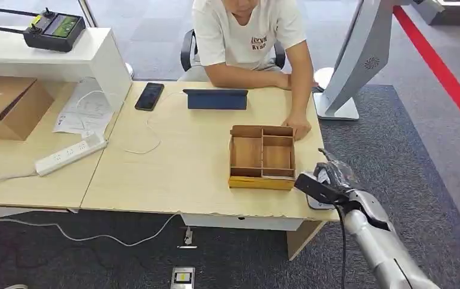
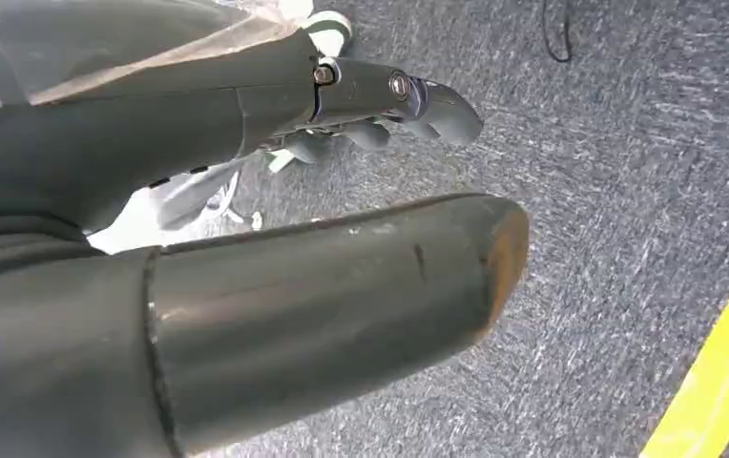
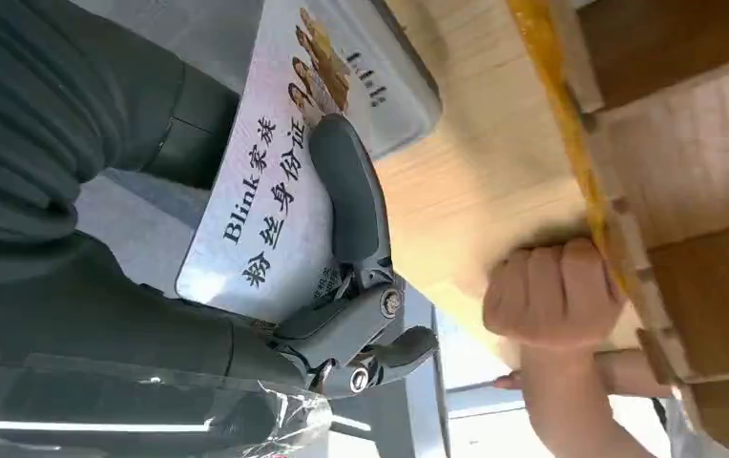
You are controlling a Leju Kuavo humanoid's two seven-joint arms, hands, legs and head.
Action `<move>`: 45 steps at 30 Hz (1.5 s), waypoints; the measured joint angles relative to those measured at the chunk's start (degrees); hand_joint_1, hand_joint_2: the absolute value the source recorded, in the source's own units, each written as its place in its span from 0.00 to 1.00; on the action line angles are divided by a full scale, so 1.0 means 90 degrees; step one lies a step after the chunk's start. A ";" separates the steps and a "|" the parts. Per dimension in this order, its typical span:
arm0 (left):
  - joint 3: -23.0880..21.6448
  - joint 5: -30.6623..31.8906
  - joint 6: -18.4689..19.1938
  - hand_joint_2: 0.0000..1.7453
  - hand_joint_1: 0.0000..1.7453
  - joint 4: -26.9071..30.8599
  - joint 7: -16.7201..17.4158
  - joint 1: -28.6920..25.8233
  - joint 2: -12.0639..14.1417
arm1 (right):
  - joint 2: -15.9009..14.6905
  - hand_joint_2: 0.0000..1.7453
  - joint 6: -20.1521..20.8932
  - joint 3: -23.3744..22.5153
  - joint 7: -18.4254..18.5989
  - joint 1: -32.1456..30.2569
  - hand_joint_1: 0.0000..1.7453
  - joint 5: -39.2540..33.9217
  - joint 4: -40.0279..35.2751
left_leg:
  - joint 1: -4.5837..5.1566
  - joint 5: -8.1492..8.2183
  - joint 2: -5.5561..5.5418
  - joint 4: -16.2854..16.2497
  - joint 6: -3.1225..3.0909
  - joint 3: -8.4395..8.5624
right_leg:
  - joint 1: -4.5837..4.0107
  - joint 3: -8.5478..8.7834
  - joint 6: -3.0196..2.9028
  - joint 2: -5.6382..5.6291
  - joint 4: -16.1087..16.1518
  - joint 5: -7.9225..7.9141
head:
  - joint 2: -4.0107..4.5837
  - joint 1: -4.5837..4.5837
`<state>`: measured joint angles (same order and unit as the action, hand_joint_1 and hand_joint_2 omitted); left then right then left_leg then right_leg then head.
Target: Pass the card to the sensor for recognition and then transmit it.
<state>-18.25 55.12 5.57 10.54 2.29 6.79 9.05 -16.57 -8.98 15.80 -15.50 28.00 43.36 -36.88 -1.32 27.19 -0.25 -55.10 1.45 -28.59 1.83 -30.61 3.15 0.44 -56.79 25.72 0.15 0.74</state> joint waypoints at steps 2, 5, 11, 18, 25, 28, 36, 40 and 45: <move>0.0022 0.0002 0.0007 0.00 0.00 0.0000 0.0002 -0.0004 0.0000 | -0.0017 1.00 0.0002 -0.0010 0.0000 0.0053 1.00 -0.0002 0.0104 | 0.0000 0.0000 0.0000 0.0000 0.0000 0.0000 | 0.0000 -0.0001 0.0000 0.0000 0.0000 0.0000 | 0.0000 -0.0002; 0.0066 0.0012 0.0003 0.00 0.00 0.0000 0.0002 -0.0004 0.0000 | -0.0037 1.00 -0.0010 -0.0027 0.0002 0.0123 1.00 -0.0002 0.0238 | 0.0000 0.0000 0.0001 -0.0001 0.0000 0.0003 | 0.0000 0.0001 0.0000 0.0000 0.0000 0.0000 | 0.0000 -0.0002; 0.0100 0.0075 -0.0002 0.00 0.00 0.0000 -0.0005 -0.0007 0.0000 | -0.0051 1.00 -0.0121 -0.0034 -0.0029 0.0157 1.00 -0.0002 0.0428 | 0.0000 0.0000 0.0002 0.0000 0.0000 0.0005 | 0.0000 0.0002 0.0000 -0.0001 0.0000 0.0000 | 0.0000 -0.0002; 0.0102 0.0121 -0.0032 0.00 0.00 0.0000 -0.0058 -0.0007 0.0000 | -0.0049 1.00 -0.0192 -0.0034 -0.0056 0.0167 1.00 0.0034 0.0547 | 0.0000 -0.0001 0.0002 -0.0001 0.0000 0.0009 | 0.0000 0.0007 -0.0001 -0.0001 0.0000 -0.0001 | 0.0000 0.0000; 0.0109 0.0155 -0.0012 0.00 0.00 0.0000 -0.0058 -0.0008 0.0000 | -0.0020 1.00 -0.0189 -0.0034 -0.0061 0.0212 1.00 0.0063 0.0607 | 0.0000 -0.0001 0.0002 0.0000 0.0001 0.0010 | 0.0000 0.0009 -0.0001 -0.0001 0.0000 -0.0001 | 0.0000 0.0000; 0.0112 0.0189 -0.0012 0.00 0.00 0.0000 -0.0058 -0.0008 0.0000 | -0.0003 1.00 -0.0192 -0.0034 -0.0070 0.0229 1.00 0.0051 0.0612 | 0.0000 -0.0001 0.0001 0.0000 0.0001 0.0010 | 0.0000 0.0009 -0.0001 -0.0001 0.0000 -0.0001 | 0.0000 -0.0002; 0.0143 0.0238 -0.0017 0.00 0.00 0.0000 -0.0068 -0.0009 -0.0002 | 0.0080 1.00 0.0037 -0.0087 -0.0180 0.0450 1.00 -0.0340 0.0486 | 0.0000 -0.0002 0.0000 -0.0001 0.0001 0.0005 | 0.0000 0.0007 -0.0002 -0.0001 -0.0001 -0.0003 | 0.0000 -0.0002; 0.0146 0.0306 0.0051 0.00 0.00 0.0000 -0.0114 -0.0009 -0.0002 | 0.0090 1.00 0.0066 -0.0104 -0.0165 0.0817 1.00 -0.0367 0.0226 | 0.0000 -0.0003 0.0001 -0.0001 0.0003 0.0005 | 0.0000 0.0005 -0.0005 -0.0001 -0.0002 -0.0005 | 0.0000 -0.0002; 0.0146 0.0371 0.0085 0.00 0.00 0.0000 -0.0155 -0.0011 -0.0002 | 0.0085 1.00 0.0066 -0.0104 -0.0177 0.1467 1.00 -0.0359 -0.0123 | 0.0000 -0.0005 0.0003 -0.0002 0.0005 0.0005 | 0.0000 0.0003 -0.0006 -0.0001 -0.0002 -0.0006 | 0.0000 0.0000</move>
<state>-16.94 58.47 6.34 10.54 0.90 6.69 9.03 -15.80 -8.39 14.86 -17.09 41.21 40.13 -37.99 -1.32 27.14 -0.23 -55.12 1.50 -28.55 1.83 -30.58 3.10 0.43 -56.80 25.67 0.15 0.74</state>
